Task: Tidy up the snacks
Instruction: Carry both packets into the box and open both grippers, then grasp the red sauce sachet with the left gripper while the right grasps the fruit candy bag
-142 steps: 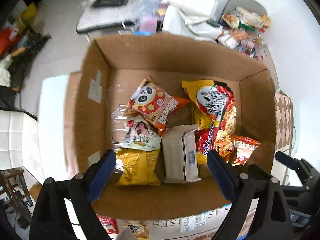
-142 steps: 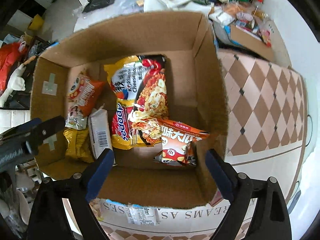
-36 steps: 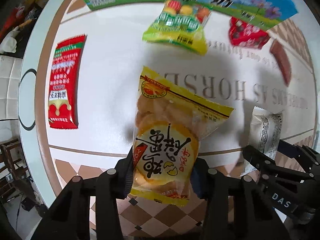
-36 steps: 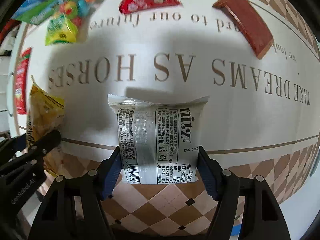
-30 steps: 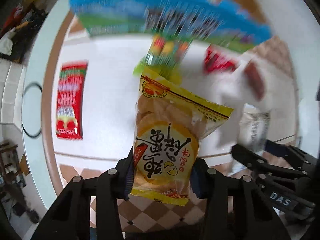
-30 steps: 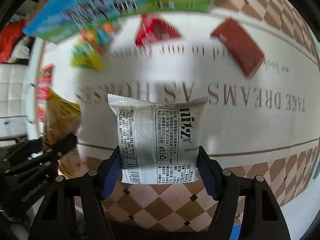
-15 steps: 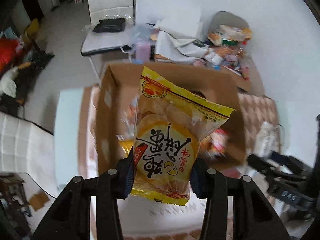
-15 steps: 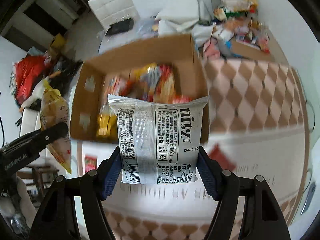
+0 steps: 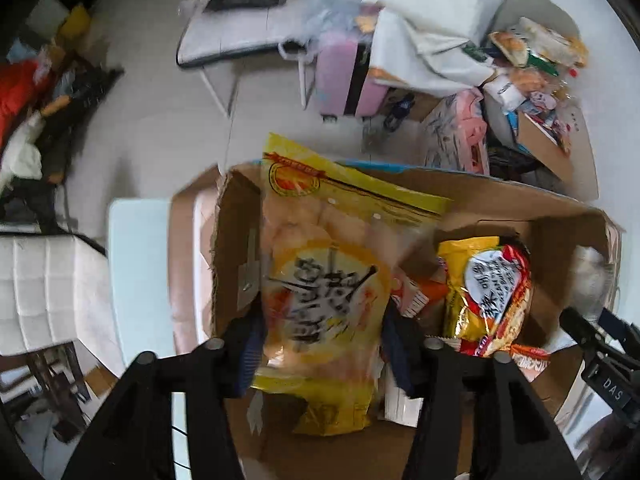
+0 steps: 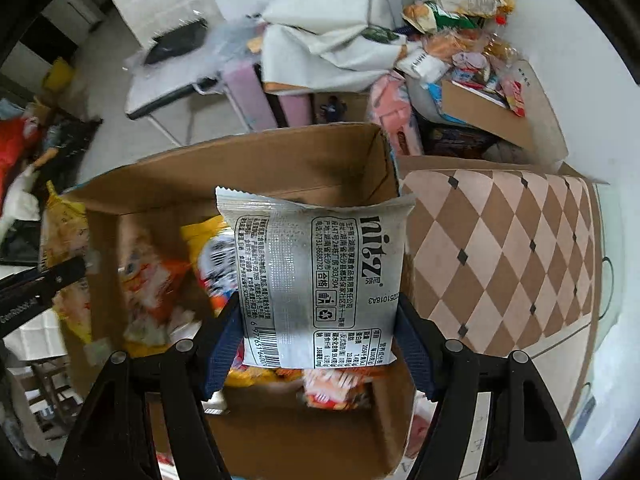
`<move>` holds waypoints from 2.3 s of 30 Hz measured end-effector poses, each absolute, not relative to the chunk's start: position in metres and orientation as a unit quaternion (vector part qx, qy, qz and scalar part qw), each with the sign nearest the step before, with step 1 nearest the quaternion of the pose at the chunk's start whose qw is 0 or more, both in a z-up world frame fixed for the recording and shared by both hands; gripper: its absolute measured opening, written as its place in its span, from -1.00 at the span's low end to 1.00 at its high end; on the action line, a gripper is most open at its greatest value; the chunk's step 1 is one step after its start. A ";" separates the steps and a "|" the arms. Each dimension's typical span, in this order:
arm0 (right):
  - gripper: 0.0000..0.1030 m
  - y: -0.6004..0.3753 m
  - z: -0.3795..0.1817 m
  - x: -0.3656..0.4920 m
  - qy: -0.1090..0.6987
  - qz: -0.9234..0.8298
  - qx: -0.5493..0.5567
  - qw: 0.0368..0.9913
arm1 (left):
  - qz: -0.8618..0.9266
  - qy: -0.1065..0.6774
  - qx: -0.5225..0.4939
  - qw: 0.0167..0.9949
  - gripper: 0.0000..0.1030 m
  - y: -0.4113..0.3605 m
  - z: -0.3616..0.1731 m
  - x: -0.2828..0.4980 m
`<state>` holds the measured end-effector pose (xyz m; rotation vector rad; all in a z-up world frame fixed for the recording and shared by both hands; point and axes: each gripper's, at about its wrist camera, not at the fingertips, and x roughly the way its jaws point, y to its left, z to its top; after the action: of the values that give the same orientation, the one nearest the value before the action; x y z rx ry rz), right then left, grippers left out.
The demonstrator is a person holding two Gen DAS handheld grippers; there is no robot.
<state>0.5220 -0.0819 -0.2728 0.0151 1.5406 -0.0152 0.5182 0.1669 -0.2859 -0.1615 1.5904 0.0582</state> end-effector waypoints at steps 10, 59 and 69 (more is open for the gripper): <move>0.76 -0.078 -0.288 0.526 0.707 0.005 0.015 0.707 | 0.011 0.716 -0.073 0.694 0.69 0.161 -0.289 0.518; 0.81 -0.062 -0.092 0.276 0.518 0.073 0.010 0.852 | 0.028 0.496 -0.090 0.863 0.69 0.125 -0.101 0.255; 0.81 -0.057 -0.160 0.260 0.597 0.087 0.041 0.796 | 0.070 0.541 -0.105 0.832 0.69 0.159 -0.154 0.225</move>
<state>0.2601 -0.0566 -0.1603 0.0872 1.2833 0.1877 0.2251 0.1589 -0.1542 -0.2233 1.1464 0.1482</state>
